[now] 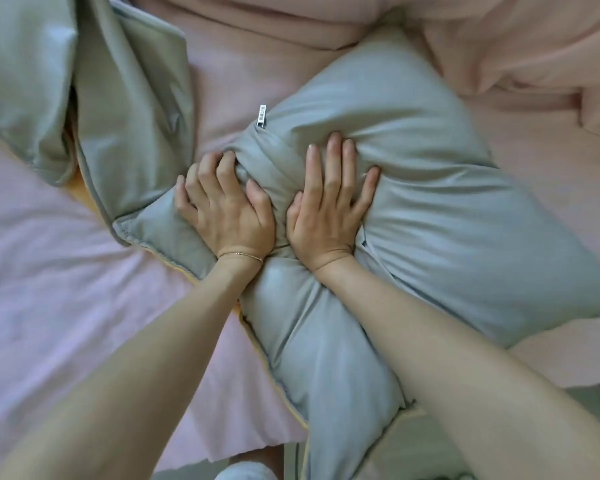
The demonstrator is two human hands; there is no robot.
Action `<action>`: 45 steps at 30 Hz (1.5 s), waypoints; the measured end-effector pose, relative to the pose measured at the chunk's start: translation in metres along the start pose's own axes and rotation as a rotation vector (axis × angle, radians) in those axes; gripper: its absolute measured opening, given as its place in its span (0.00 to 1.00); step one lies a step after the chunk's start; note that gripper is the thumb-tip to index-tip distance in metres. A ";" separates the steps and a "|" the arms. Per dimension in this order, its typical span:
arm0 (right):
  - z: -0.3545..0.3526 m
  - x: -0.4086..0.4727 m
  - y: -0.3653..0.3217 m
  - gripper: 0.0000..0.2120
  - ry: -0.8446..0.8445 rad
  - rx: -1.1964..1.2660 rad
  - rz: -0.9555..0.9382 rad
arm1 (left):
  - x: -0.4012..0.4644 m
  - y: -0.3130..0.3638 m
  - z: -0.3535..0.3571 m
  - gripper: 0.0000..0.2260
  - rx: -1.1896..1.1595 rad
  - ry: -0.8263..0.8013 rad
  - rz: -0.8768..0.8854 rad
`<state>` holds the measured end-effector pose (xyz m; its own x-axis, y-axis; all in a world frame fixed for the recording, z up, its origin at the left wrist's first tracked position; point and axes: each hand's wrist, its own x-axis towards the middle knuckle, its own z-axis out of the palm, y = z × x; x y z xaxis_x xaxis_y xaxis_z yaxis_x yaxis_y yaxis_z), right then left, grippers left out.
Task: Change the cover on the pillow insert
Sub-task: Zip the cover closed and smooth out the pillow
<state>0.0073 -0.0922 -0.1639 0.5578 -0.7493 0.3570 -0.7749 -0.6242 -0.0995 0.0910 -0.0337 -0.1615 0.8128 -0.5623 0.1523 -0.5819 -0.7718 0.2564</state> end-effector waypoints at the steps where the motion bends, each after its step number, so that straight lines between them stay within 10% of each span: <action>1: 0.006 0.010 -0.002 0.20 0.018 -0.006 0.000 | 0.011 0.001 0.005 0.16 0.011 0.007 -0.011; 10: -0.028 0.039 -0.016 0.22 -0.049 0.048 0.053 | 0.032 0.001 -0.003 0.11 0.067 0.065 -0.059; 19: -0.138 -0.030 -0.009 0.20 -0.055 0.299 0.129 | -0.043 -0.007 -0.096 0.27 -0.227 -0.290 -0.026; 28: -0.189 -0.122 0.045 0.32 -0.154 0.319 0.896 | -0.088 0.009 -0.162 0.18 -0.239 -0.514 -0.209; 34: -0.180 -0.085 0.098 0.31 -0.381 0.337 0.698 | -0.121 -0.009 -0.201 0.15 -0.117 -0.615 0.036; 41: -0.189 -0.057 0.109 0.20 -0.063 0.479 0.599 | -0.065 0.041 -0.186 0.11 -0.239 -0.113 0.409; 45: -0.192 -0.070 0.093 0.21 -0.052 0.603 0.576 | -0.039 0.139 -0.151 0.15 -0.314 -0.299 0.790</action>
<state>-0.1615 -0.0552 -0.0200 0.1471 -0.9875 0.0566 -0.6594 -0.1405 -0.7386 -0.0179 -0.0743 0.0119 0.1124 -0.9821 0.1512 -0.8985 -0.0354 0.4375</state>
